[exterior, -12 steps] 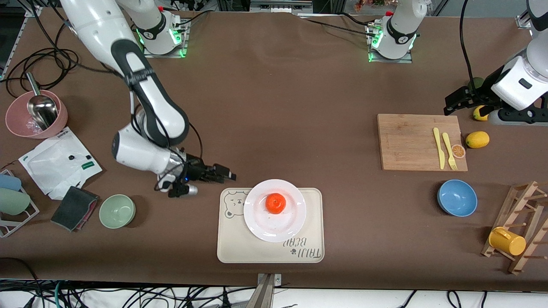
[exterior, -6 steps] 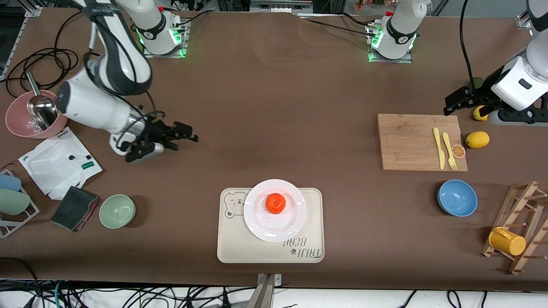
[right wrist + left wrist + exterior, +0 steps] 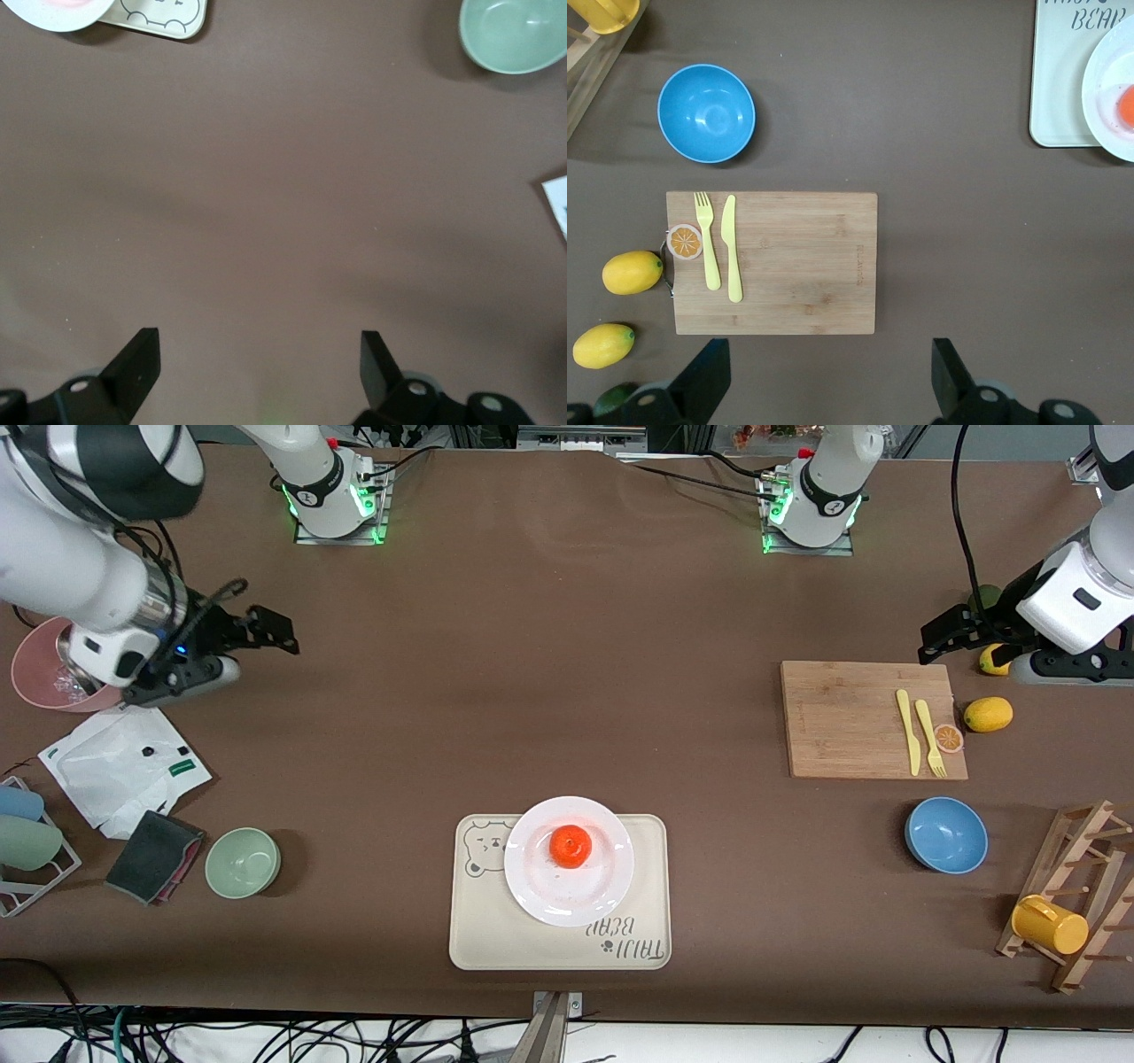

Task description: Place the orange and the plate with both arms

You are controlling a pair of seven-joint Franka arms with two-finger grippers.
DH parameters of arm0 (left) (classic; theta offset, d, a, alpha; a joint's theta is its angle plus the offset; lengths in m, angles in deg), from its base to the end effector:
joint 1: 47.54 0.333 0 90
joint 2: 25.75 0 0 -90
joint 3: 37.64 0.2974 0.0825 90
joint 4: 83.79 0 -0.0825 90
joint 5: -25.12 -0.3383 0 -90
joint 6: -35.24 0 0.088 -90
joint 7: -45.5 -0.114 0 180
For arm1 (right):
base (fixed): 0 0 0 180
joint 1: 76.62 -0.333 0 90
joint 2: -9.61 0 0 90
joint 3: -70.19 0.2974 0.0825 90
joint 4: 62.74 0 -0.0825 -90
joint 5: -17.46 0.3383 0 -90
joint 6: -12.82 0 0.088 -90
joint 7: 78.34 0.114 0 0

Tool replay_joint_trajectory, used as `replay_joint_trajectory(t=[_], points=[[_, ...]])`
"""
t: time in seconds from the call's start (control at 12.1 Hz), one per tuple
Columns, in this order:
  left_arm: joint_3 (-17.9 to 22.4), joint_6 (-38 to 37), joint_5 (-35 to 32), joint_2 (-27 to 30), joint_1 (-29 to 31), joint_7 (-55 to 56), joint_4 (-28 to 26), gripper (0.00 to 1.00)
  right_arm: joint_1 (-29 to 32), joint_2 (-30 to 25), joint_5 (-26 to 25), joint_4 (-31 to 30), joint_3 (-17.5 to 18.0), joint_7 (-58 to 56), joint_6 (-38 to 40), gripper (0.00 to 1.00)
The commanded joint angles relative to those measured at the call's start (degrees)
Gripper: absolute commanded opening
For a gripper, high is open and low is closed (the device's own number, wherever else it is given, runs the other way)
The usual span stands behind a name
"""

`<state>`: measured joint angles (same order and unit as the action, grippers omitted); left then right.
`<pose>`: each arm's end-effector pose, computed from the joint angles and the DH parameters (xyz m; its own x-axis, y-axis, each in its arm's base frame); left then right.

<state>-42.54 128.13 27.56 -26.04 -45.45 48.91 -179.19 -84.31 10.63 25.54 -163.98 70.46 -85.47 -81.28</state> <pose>0.5103 -0.0296 0.5605 0.9986 0.0126 -0.0513 0.0147 -0.9991 0.0398 0.5001 0.0852 0.5134 0.9606 0.2484 -0.1245 0.2285 -0.9613 -0.1541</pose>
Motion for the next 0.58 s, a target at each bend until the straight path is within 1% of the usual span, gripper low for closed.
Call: replay_joint_trajectory(t=[0.0, 0.17, 0.33, 0.41, 0.5], points=[[-0.2, -1.5, -0.2, -0.8, 0.1, 0.0, 1.9, 1.0, -0.1, -0.5, -3.7, 5.5, 0.2, 2.6, 7.0, 1.0], [-0.2, -1.5, -0.2, -0.8, 0.1, 0.0, 1.9, 1.0, -0.1, -0.1, -6.1, 8.7, 0.1, 2.6, 9.2, 1.0], [-0.2, -1.5, -0.2, -0.8, 0.1, 0.0, 1.9, 1.0, -0.1, 0.0, -6.2, 8.9, -0.1, 2.7, 8.7, 1.0], [-0.2, -1.5, -0.2, -0.8, 0.1, 0.0, 1.9, 1.0, -0.1, -0.1, -6.5, 8.9, -1.4, 2.8, 8.7, 1.0], [-0.2, -1.5, -0.3, -0.8, 0.0, 0.1, 2.0, 1.0, 0.0, -0.1, -6.5, 8.9, -1.8, 2.7, 8.7, 1.0]])
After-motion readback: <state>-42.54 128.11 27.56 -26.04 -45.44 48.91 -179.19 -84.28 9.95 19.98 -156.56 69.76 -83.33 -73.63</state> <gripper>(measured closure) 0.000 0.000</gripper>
